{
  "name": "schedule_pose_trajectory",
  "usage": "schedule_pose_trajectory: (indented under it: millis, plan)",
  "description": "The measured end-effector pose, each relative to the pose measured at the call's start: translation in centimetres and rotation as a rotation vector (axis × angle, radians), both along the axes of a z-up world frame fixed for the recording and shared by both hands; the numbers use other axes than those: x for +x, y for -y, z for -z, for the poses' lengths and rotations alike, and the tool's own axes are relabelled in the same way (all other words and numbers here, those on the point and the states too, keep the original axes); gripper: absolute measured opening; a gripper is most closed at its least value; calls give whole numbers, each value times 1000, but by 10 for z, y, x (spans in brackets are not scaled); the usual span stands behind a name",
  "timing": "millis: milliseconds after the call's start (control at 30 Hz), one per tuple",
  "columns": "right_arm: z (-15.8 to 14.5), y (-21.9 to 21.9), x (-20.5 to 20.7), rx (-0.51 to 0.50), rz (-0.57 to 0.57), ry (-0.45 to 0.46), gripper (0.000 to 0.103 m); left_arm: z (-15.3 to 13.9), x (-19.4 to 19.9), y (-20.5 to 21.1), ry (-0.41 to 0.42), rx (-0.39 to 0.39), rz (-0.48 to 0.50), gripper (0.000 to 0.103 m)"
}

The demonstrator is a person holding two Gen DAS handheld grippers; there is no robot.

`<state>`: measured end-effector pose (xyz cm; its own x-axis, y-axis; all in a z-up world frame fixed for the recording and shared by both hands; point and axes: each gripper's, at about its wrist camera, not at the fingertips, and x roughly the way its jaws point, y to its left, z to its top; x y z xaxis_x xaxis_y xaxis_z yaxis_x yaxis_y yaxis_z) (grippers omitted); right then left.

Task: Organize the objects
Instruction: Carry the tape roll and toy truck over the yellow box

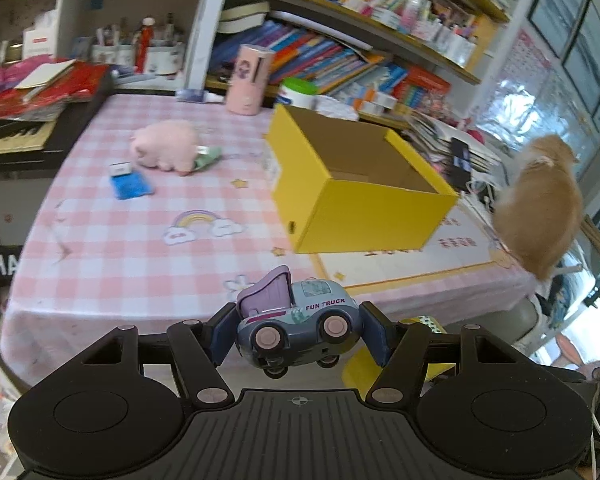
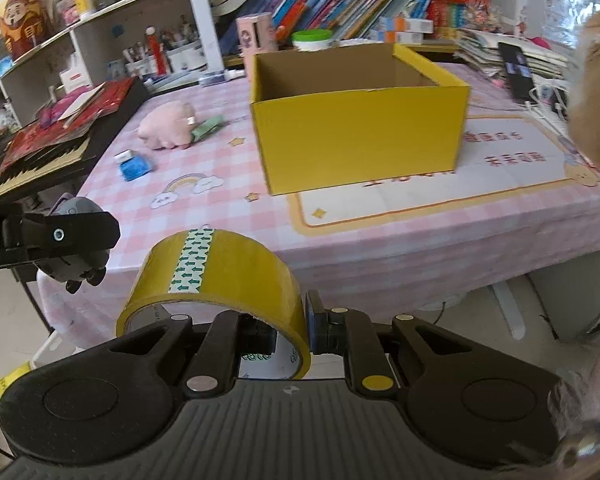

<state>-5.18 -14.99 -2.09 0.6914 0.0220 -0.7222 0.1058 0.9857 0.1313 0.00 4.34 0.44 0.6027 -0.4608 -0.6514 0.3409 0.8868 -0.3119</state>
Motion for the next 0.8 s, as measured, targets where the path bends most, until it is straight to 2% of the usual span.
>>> schedule_pose_trajectory:
  millis: [233, 500, 633, 800]
  plan:
    - [2, 33, -9, -3, 81, -19, 13, 4, 6, 36, -14, -7, 86, 64]
    - [6, 60, 2, -3, 116, -32, 13, 3, 20, 67, -2, -5, 120, 64]
    - [6, 75, 13, -6, 121, -30, 13, -5, 32, 84, 40, -22, 133, 64]
    - [-8, 106, 39, -11, 130, 39, 13, -24, 57, 107, 99, -57, 119, 64]
